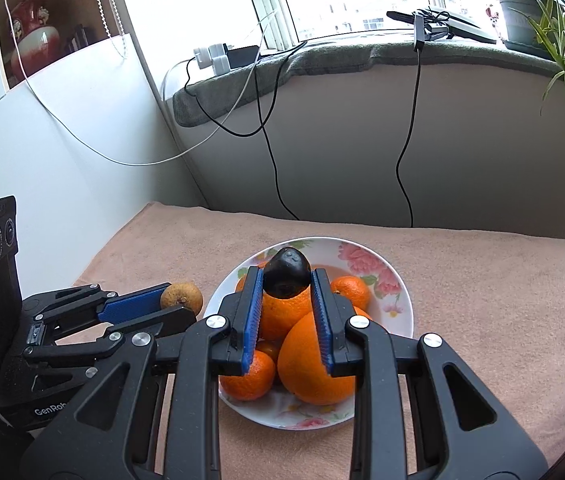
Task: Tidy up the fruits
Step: 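Lift and carry the brown fruit in the left gripper while the right gripper carries the plum over the plate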
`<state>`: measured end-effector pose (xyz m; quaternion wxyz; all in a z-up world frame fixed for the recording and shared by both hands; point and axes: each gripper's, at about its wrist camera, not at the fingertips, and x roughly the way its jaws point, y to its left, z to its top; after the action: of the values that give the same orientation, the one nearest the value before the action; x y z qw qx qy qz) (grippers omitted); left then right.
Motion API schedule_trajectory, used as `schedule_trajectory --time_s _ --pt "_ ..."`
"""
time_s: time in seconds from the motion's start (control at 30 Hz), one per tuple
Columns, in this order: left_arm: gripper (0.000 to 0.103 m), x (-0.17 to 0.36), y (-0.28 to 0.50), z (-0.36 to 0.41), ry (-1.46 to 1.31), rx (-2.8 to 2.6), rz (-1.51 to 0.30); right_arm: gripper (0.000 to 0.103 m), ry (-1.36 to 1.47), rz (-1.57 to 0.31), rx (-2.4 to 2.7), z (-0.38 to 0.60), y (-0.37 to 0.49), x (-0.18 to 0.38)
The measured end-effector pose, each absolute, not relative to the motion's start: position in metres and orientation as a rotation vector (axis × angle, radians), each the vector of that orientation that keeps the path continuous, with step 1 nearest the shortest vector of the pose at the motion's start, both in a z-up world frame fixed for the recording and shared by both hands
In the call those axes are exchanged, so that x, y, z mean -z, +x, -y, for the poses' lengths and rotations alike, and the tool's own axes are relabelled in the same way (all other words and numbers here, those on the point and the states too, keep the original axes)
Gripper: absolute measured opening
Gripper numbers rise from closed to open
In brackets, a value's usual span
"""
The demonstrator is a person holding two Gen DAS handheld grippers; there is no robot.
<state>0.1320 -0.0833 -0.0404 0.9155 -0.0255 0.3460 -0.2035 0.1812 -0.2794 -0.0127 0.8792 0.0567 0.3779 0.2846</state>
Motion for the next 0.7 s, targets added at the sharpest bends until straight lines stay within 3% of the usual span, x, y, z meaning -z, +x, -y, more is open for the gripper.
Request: schedule_trajectory --time_s 0.7 --pt "0.023 0.047 0.145 0.112 -0.025 0.453 -0.742 0.026 0.093 -0.864 -0.606 0.266 0.221 0.038"
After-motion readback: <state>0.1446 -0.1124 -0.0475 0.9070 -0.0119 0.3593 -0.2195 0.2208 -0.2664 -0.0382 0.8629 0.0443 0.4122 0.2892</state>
